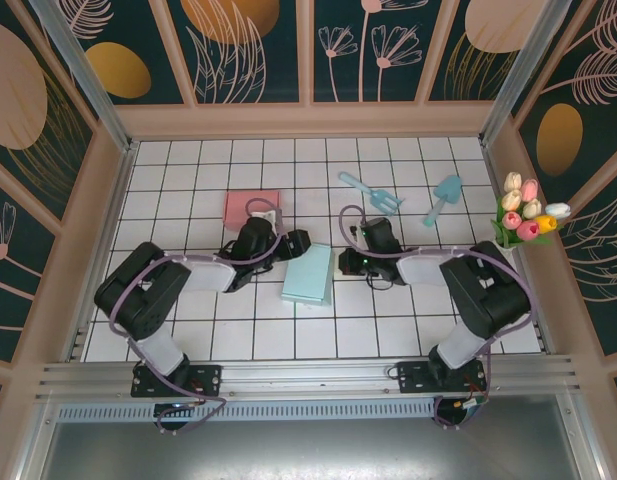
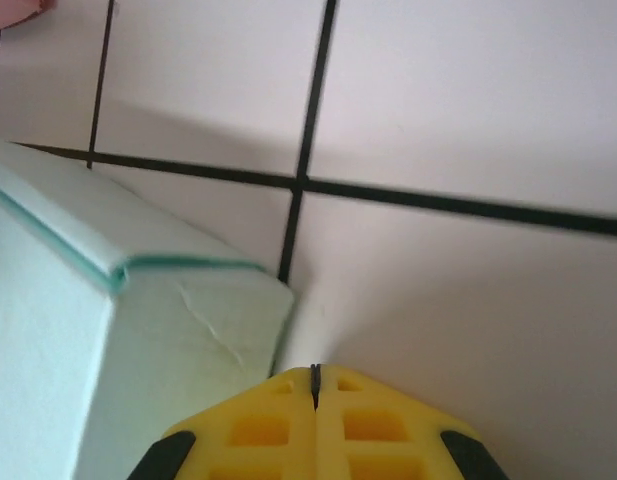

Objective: Fold the paper box

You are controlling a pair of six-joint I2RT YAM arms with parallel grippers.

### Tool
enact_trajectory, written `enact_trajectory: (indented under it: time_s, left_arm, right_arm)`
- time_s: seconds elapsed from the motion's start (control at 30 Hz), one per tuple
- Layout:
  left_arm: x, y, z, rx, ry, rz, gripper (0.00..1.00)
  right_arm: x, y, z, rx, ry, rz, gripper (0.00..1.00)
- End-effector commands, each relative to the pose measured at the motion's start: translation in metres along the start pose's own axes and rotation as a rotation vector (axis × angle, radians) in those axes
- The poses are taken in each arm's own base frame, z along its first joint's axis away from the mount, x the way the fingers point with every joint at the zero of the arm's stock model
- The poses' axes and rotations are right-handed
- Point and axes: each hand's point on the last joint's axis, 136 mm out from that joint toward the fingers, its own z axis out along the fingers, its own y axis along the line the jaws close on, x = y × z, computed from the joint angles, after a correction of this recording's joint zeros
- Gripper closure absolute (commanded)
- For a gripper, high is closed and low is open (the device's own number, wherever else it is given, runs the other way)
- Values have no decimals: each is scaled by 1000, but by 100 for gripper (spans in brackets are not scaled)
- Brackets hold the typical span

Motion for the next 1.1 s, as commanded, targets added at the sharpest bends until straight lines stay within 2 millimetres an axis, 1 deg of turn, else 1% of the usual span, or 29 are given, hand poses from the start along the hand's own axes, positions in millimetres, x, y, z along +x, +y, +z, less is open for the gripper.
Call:
enact_trajectory:
  time_s: [0.0, 0.17, 0.27, 0.33, 0.47, 0.53, 0.67, 0.73, 0.83, 1.07]
  left_arm:
    - [1, 5, -18, -7, -28, -12, 28]
    - [18, 15, -42, 11, -28, -41, 28]
    - [32, 19, -50, 19, -17, -52, 28]
    - [41, 17, -52, 25, -2, -48, 28]
    - [58, 5, -50, 52, 29, -34, 28]
    - [64, 2, -51, 58, 36, -30, 29]
    - [64, 6, -57, 48, 14, -41, 29]
    - [65, 6, -60, 54, 9, -49, 29]
    - [68, 6, -61, 58, 13, -54, 29]
    - [76, 11, -61, 41, 25, -53, 29]
  right_arm:
    - [13, -9, -16, 52, 1, 34, 100]
    - [38, 15, -27, 16, 23, -14, 100]
    - [54, 28, -29, -12, 41, -33, 100]
    - [64, 35, -29, -36, 49, -39, 100]
    - [77, 45, -28, -54, 63, -53, 100]
    - [81, 48, -28, -53, 66, -60, 100]
    - [89, 52, -26, -65, 77, -65, 100]
    - [92, 58, -25, -91, 78, -64, 100]
    - [92, 63, -23, -102, 75, -66, 100]
    - [92, 60, -19, -89, 76, -64, 100]
